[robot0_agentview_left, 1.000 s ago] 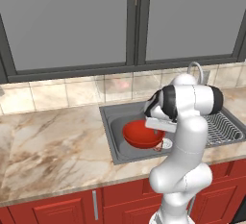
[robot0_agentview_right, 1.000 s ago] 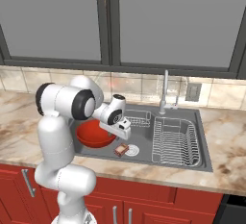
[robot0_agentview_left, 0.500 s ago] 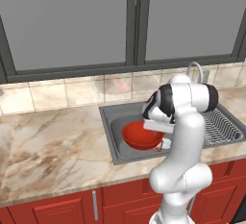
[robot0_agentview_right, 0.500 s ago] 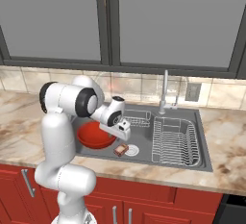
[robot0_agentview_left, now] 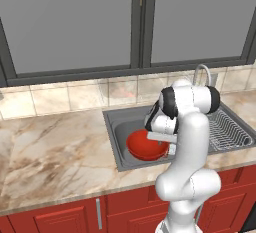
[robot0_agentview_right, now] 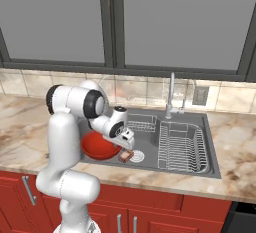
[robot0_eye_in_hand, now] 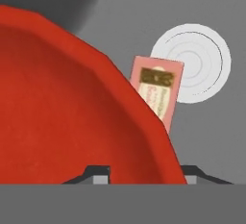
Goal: Pick the bowl and tupperware and place them in the sink. Then turn on the water.
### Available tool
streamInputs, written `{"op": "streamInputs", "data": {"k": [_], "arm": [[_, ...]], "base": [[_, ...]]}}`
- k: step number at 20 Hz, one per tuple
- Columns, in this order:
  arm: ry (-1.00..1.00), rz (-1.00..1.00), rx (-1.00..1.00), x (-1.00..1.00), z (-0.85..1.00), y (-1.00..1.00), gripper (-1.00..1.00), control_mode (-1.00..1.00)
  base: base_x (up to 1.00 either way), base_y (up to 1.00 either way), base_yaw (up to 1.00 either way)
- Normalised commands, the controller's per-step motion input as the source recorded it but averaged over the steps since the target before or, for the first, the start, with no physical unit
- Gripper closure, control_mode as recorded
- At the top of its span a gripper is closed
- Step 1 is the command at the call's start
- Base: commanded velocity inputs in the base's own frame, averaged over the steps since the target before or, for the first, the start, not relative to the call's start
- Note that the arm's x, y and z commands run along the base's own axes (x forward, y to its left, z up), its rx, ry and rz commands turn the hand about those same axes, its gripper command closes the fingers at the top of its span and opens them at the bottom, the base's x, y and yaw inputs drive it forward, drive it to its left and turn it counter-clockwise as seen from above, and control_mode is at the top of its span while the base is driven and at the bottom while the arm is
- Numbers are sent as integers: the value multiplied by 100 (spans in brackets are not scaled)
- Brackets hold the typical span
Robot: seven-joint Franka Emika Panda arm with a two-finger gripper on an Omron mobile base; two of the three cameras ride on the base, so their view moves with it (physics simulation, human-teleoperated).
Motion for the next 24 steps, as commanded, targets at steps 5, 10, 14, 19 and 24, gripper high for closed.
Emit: {"op": "streamInputs", "data": {"k": [5, 10, 14, 19, 24], "arm": [[0, 0, -5, 14, -28, 20, 100, -100], [0, 0, -2, 25, -9, 12, 100, -100], [0, 0, -2, 16, -5, 11, 100, -100], [0, 0, -1, 1, -5, 7, 100, -100], [0, 0, -6, 18, -39, 9, 100, -100]], "base": [[0, 0, 0], [0, 0, 0], [0, 0, 0], [0, 0, 0], [0, 0, 0]]}}
